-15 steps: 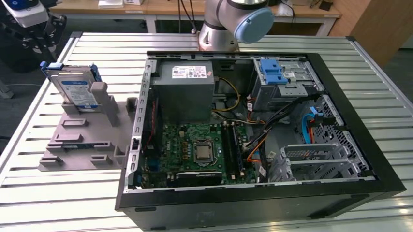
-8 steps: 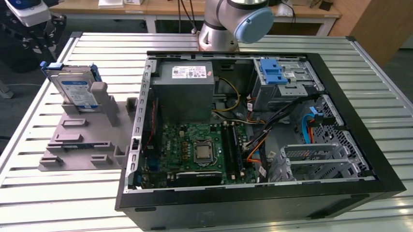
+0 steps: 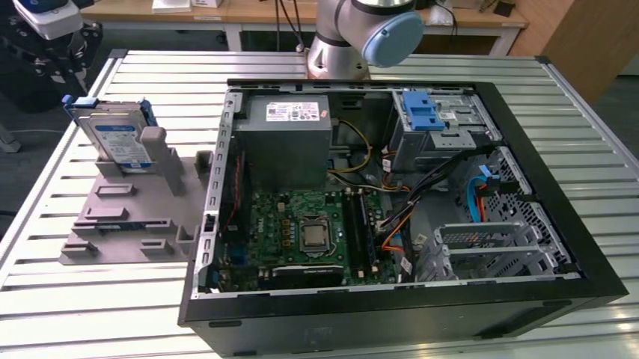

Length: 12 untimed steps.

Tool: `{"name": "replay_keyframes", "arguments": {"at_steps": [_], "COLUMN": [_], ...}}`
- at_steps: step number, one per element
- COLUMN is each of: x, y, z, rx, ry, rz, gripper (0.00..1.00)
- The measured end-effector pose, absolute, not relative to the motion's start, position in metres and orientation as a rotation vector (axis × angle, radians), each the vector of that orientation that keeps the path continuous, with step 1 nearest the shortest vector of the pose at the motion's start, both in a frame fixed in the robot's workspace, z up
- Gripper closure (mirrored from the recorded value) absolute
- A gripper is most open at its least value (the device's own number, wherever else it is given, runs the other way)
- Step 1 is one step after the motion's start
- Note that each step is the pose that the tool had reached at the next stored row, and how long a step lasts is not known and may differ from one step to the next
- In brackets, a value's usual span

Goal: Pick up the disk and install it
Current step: 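Pick up the disk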

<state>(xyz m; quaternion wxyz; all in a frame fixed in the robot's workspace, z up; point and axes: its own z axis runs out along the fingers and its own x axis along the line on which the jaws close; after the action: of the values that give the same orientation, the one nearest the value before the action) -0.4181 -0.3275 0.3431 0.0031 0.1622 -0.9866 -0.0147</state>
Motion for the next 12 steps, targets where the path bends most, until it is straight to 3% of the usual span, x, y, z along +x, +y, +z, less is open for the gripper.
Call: {"name": "replay_keyframes", "arguments": {"at_steps": [12], "x": [-0.4181], "y": [-0.3275], "z": [0.3431], "rx": [0.632], "ry": [-3.069], "rz": [-0.046], "gripper": [0.89]}}
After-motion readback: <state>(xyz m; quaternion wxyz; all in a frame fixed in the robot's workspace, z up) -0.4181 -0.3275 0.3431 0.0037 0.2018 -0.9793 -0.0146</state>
